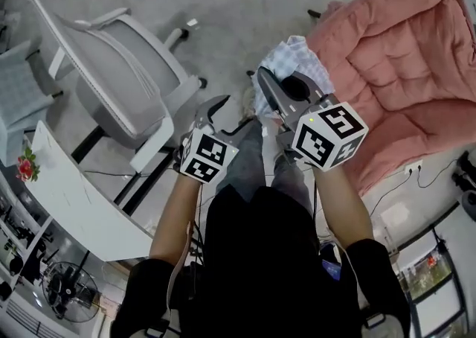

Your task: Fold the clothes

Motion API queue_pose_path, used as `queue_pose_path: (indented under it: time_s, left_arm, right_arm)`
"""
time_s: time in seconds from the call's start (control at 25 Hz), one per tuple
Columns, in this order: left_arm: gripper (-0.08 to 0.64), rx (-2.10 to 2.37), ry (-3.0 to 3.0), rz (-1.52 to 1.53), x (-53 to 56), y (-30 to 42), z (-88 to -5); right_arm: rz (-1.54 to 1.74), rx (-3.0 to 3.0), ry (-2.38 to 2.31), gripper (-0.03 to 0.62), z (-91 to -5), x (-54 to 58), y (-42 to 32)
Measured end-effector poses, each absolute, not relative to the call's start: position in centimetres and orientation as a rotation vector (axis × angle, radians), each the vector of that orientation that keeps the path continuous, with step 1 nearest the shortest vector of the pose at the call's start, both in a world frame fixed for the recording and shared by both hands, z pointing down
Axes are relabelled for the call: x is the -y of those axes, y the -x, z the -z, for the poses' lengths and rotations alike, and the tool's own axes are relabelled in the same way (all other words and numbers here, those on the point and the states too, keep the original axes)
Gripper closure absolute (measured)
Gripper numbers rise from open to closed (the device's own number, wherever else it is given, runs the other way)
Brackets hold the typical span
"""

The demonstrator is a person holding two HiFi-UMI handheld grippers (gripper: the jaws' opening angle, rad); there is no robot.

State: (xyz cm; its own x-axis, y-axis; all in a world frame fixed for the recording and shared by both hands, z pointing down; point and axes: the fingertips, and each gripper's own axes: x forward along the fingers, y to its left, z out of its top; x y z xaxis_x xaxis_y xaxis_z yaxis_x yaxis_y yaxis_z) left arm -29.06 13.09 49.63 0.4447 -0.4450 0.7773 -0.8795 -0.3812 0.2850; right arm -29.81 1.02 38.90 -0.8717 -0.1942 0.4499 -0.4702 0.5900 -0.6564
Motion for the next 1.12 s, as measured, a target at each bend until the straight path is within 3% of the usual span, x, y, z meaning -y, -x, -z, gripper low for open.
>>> queue_pose_path:
  time_s: [0.56,0.96,1.12]
  left_arm:
    - [0.238,1.102,-1.914,-0.771,-14.1,31.7,-53.7]
    - [0.253,1.217,-1.787,-0.743,-13.8,34.6,-56.0]
    - [0.262,1.270,-1.722,-0.720,-13.6,35.8,-56.7]
  right_arm:
    - [-0.948,2.242,-0.576,0.563,-50.5,-0.7,34.8]
    - [-1.041,2.132,-0.614,0.558,-55.0,-0.8,34.8]
    - [-1.078,2.125,-0.593,0.477,-55.8,-1.1,35.1]
